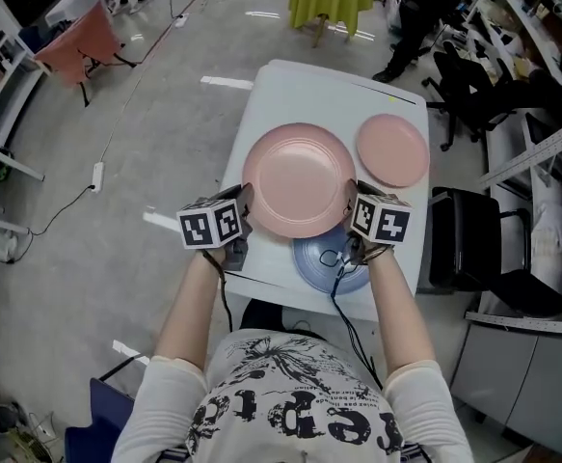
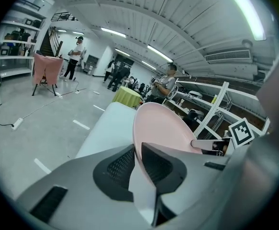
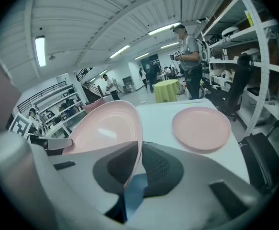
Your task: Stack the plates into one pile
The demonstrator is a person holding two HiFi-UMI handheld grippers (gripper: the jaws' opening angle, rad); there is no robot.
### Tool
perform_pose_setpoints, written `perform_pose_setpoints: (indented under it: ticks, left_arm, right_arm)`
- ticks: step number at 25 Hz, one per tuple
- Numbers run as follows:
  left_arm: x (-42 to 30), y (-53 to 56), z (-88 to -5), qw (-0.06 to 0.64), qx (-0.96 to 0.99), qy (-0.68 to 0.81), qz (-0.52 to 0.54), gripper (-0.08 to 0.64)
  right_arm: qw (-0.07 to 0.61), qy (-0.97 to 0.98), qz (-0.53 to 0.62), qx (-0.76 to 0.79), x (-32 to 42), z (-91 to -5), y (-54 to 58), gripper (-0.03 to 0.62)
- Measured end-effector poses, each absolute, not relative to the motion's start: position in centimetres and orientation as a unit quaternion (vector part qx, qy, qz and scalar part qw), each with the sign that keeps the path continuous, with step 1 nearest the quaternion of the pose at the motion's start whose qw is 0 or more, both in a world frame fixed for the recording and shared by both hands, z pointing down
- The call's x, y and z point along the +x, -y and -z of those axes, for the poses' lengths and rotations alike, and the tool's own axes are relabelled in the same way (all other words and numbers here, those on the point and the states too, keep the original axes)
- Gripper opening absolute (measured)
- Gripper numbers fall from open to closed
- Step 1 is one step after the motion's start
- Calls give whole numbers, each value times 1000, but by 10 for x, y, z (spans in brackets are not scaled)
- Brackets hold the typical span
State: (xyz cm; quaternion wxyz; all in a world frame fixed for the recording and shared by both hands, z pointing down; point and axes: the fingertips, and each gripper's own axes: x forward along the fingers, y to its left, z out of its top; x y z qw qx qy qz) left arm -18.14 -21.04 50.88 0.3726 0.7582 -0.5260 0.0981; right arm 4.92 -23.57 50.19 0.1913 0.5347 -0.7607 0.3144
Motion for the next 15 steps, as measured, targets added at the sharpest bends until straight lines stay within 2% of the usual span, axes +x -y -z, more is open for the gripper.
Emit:
perform_pose_setpoints:
  ticks: [15]
  left_arm:
    - [-73,84,-541,380,769,497,-133,52]
  right_arm:
    - [206,733,-337,553,159,-541,90,38]
